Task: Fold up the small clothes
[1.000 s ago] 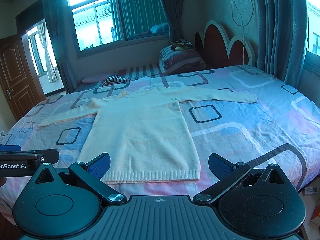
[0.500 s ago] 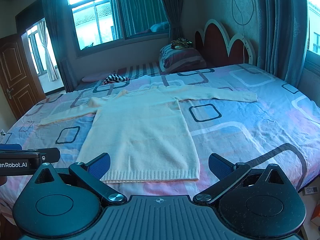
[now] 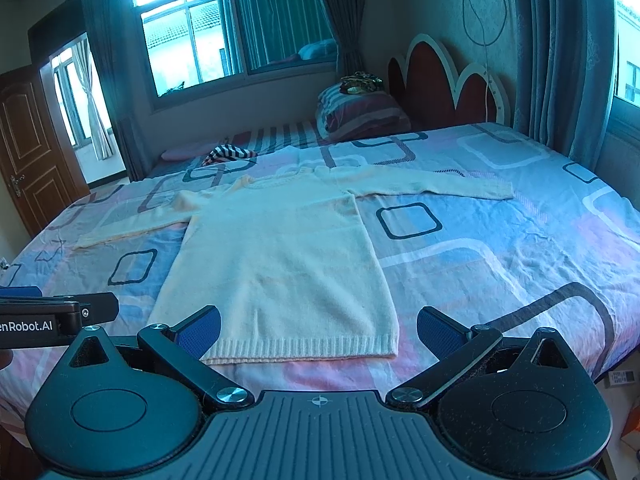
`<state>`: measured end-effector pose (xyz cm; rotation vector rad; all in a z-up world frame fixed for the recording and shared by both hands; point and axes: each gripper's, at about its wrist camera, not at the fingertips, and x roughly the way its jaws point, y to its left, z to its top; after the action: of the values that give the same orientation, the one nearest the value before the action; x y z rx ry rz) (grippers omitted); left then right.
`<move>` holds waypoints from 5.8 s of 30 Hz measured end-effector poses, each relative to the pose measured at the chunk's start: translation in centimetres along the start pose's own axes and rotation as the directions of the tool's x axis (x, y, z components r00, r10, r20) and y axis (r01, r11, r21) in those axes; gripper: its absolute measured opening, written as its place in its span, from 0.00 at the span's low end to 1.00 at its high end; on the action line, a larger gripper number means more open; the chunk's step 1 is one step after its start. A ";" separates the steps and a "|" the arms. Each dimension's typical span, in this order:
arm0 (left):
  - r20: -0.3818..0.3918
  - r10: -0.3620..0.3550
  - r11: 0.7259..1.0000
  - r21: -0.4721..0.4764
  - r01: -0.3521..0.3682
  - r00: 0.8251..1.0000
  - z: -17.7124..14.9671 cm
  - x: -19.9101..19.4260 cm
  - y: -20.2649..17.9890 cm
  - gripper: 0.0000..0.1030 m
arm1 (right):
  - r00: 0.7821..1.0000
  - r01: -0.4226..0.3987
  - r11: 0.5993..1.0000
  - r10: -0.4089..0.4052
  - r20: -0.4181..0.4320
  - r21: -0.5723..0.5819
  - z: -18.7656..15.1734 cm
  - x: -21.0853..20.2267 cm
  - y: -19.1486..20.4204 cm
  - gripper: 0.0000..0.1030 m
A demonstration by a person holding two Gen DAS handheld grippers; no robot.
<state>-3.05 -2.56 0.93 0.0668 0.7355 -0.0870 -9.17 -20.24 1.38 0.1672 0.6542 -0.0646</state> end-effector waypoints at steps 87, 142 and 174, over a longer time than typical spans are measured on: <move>-0.082 0.182 0.954 -0.225 -0.197 0.980 12.7 24.3 -0.7 0.99 | 0.988 0.127 0.989 -0.119 -0.103 0.075 14.4 29.5 -20.8 1.00; -0.111 0.176 0.961 -0.198 -0.195 0.978 13.8 29.7 4.4 0.88 | 0.982 0.155 0.957 -0.176 0.067 0.245 22.0 40.4 -26.8 0.09; -0.131 -0.194 0.963 -0.215 0.164 0.972 16.5 39.8 9.4 0.77 | 0.996 0.010 0.995 -0.019 -0.090 -0.097 16.8 45.6 -0.6 0.50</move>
<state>38.30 3.05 -13.30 -0.1910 0.8976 -0.1812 36.96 -24.14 -13.38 0.0722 0.7476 -0.0392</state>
